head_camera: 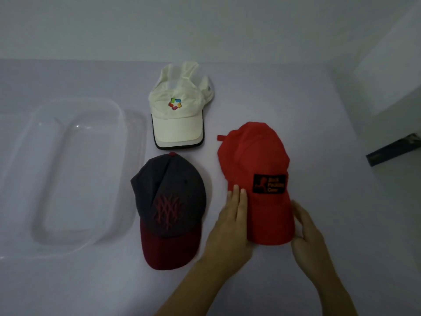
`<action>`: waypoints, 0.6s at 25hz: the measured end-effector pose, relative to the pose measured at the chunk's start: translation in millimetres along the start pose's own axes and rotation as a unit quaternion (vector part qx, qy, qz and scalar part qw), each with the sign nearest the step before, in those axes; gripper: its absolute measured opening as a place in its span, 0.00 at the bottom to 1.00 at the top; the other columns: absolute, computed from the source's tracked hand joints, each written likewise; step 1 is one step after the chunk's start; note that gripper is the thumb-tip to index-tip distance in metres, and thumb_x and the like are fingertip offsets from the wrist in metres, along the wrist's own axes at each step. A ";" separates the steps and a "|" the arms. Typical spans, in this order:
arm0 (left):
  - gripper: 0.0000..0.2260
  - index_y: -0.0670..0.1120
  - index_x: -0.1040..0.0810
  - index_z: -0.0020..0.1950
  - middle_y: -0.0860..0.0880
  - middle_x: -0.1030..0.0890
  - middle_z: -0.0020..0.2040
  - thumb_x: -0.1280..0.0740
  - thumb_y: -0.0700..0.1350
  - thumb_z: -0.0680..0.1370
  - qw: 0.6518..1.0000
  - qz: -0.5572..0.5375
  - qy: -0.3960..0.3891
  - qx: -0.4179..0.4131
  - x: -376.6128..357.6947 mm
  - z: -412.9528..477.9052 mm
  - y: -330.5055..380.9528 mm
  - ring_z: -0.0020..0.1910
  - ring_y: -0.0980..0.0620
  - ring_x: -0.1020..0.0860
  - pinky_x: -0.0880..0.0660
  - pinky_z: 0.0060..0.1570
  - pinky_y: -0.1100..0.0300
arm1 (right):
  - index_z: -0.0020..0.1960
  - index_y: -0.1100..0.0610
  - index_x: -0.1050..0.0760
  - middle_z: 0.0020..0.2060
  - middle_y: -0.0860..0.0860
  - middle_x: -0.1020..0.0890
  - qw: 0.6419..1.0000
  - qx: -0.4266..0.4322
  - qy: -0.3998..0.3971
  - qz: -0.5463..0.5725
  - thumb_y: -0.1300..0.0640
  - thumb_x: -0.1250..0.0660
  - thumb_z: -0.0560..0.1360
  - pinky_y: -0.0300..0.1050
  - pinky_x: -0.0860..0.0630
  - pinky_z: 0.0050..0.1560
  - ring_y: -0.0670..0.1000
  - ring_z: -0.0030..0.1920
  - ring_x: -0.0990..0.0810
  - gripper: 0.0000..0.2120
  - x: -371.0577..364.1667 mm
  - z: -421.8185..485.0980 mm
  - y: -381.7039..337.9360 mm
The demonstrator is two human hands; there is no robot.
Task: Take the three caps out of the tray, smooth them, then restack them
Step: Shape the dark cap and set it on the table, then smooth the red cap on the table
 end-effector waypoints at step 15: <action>0.44 0.53 0.69 0.74 0.43 0.58 0.77 0.35 0.50 0.76 0.997 0.052 0.064 0.000 -19.9 -13.3 -2.5 0.76 0.51 0.62 0.51 0.73 0.45 | 0.74 0.52 0.60 0.76 0.52 0.51 0.973 0.163 -0.041 -0.160 0.49 0.48 0.75 0.51 0.45 0.74 0.51 0.76 0.50 0.32 -27.8 -25.0 -5.5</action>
Point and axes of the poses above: each hand's wrist, its own z-axis towards the middle knuckle, its own x-axis out of the back of the hand, y = z × x, the point moved 8 cm from there along z, towards the middle knuckle
